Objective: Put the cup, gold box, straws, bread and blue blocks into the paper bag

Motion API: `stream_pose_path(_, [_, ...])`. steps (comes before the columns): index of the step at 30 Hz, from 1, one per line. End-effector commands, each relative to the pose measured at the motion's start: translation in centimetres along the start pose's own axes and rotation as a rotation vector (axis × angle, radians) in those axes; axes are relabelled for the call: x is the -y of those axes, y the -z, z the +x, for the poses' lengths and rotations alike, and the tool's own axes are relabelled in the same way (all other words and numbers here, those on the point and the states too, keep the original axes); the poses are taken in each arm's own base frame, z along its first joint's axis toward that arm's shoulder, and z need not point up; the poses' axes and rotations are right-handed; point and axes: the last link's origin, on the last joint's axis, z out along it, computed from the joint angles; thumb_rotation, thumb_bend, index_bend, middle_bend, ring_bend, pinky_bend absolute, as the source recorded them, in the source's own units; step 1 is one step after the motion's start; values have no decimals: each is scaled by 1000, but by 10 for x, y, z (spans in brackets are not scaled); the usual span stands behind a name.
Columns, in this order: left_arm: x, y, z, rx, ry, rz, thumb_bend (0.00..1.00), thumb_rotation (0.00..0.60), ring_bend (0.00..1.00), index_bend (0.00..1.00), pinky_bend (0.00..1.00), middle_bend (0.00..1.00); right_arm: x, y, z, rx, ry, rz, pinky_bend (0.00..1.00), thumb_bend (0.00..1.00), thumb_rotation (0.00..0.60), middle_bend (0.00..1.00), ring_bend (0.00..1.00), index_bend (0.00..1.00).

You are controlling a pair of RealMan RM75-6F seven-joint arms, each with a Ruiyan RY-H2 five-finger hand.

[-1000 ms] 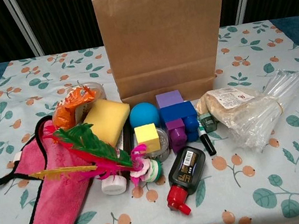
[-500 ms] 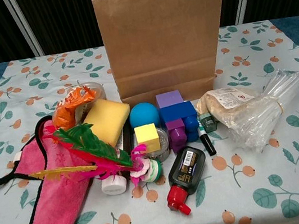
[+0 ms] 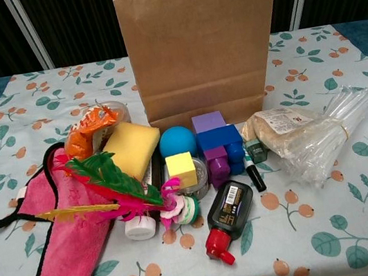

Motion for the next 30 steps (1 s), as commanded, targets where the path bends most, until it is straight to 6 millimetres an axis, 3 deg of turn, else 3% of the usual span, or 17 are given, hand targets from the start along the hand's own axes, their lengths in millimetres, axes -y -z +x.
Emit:
stream_pose_path(1, [1, 0, 1, -4, 1, 4, 170, 600, 214, 294, 261, 313, 18, -2, -4, 25, 39, 26, 344, 176, 600, 558, 425, 645])
stream_pose_path(16, [6, -1, 1, 0, 0, 22, 170, 600, 215, 294, 261, 313, 32, -23, -22, 92, 86, 50, 242, 155, 600, 524, 390, 611])
stream_pose_path(18, [6, -1, 1, -1, 0, 23, 169, 600, 215, 294, 261, 313, 36, -19, -22, 118, 88, 62, 179, 114, 600, 501, 332, 546])
stream_pose_path(22, [7, -1, 1, -2, 1, 25, 169, 600, 215, 294, 261, 313, 42, -12, -20, 163, 80, 75, 10, 5, 600, 335, 130, 302])
stream_pose_path(26, [7, -1, 1, -4, 1, 25, 169, 600, 215, 294, 261, 313, 42, -9, -16, 161, 61, 67, 0, 0, 600, 259, 67, 179])
stream_pose_path(30, [6, -1, 1, -4, 1, 24, 169, 600, 214, 294, 261, 313, 39, -7, -12, 149, 57, 59, 0, 0, 600, 230, 47, 126])
